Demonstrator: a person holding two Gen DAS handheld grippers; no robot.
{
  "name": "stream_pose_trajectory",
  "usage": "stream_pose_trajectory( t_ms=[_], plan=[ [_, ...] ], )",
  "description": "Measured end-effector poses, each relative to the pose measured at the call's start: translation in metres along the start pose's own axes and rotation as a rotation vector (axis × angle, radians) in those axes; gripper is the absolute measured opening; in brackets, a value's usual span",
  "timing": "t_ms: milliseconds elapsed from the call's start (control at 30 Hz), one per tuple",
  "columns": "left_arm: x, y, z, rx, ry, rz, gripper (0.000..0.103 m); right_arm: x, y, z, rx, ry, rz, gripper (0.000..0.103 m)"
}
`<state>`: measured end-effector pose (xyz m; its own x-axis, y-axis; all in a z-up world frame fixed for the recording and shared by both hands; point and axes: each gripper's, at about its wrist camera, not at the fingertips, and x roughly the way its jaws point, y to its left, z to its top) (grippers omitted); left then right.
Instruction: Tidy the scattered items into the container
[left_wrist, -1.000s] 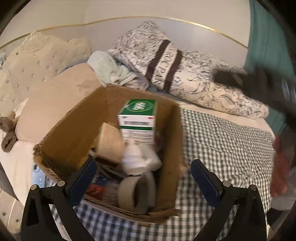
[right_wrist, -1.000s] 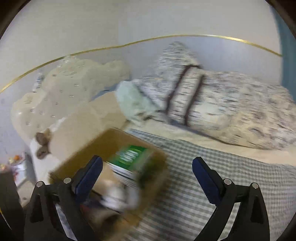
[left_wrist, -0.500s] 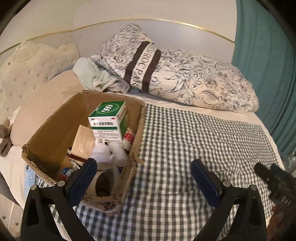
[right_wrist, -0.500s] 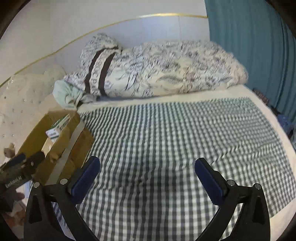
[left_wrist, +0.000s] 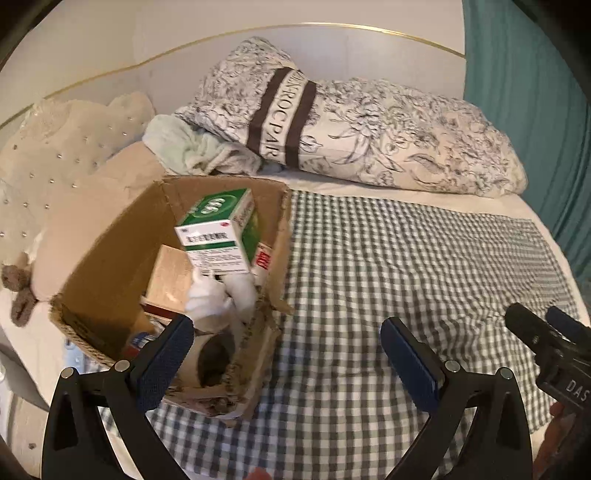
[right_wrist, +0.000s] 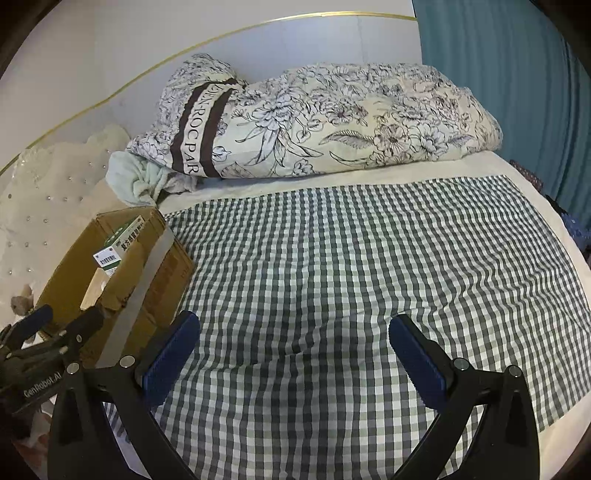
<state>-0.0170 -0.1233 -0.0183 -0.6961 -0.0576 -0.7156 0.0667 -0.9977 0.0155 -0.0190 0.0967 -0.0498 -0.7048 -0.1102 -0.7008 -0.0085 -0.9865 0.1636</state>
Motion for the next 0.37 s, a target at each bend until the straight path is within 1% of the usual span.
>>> stream_pose_trajectory(
  t_ms=[133, 233, 300, 367],
  plan=[
    [0.003, -0.001, 0.001, -0.042, 0.009, -0.053, 0.103, 0.002, -0.001, -0.001, -0.011, -0.001, -0.013, 0.103],
    [0.002, -0.005, 0.002, -0.049, 0.001, -0.07, 0.103, 0.004, -0.004, -0.002, -0.011, 0.003, -0.019, 0.103],
    [-0.001, -0.009, 0.002, -0.033, -0.012, -0.061, 0.103, 0.006, -0.006, -0.004, -0.008, 0.011, -0.021, 0.103],
    [-0.005, -0.014, 0.002, -0.016, -0.035, -0.017, 0.103, 0.008, -0.009, -0.005, 0.0, 0.02, -0.023, 0.103]
  ],
)
